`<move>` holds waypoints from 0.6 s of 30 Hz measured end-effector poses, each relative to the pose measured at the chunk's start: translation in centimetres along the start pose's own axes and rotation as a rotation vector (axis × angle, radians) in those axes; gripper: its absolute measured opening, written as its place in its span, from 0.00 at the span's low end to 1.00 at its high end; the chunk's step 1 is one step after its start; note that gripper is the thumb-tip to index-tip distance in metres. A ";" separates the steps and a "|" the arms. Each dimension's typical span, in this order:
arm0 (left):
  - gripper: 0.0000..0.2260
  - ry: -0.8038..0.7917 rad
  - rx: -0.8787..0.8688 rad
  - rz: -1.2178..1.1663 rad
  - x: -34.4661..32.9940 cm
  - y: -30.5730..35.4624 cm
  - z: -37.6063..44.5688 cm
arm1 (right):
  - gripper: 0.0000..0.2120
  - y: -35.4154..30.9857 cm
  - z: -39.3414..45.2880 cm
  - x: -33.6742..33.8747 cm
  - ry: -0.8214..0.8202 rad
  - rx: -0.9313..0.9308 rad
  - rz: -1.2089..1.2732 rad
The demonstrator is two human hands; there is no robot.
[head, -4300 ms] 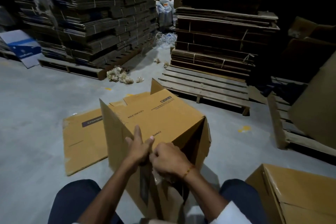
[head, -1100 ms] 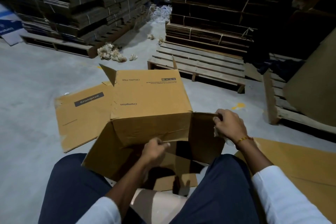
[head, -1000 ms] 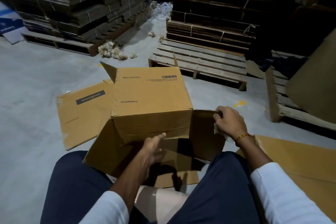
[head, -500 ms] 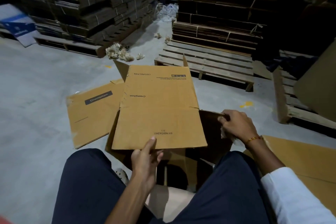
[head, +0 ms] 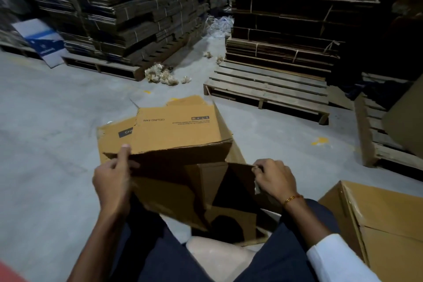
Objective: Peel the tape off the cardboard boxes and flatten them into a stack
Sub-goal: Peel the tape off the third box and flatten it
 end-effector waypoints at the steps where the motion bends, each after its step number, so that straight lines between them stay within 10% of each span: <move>1: 0.22 0.065 0.017 -0.006 1.2 -0.7 1.2 | 0.12 -1.1 -0.3 -0.7 -0.011 0.016 -0.011; 9: 0.24 0.348 0.505 -0.440 7.4 -10.8 7.7 | 0.14 -8.8 -2.0 -5.7 -0.070 0.127 -0.090; 13: 0.37 0.045 0.752 -0.404 7.5 -15.8 7.7 | 0.13 -9.4 -1.8 -5.7 -0.045 0.135 -0.109; 18: 0.24 -0.181 0.648 -0.416 4.4 -14.3 7.5 | 0.11 -9.8 -1.4 -4.8 0.013 0.145 -0.126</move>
Point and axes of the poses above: each hand's wrist, its own z-axis towards the middle knuckle, its own x-axis out of the back of the hand, y = z × x, the point moved 7 cm from there along z, towards the middle knuckle, and after that the axes turned 3 degrees about -z, right-handed, at the moved point
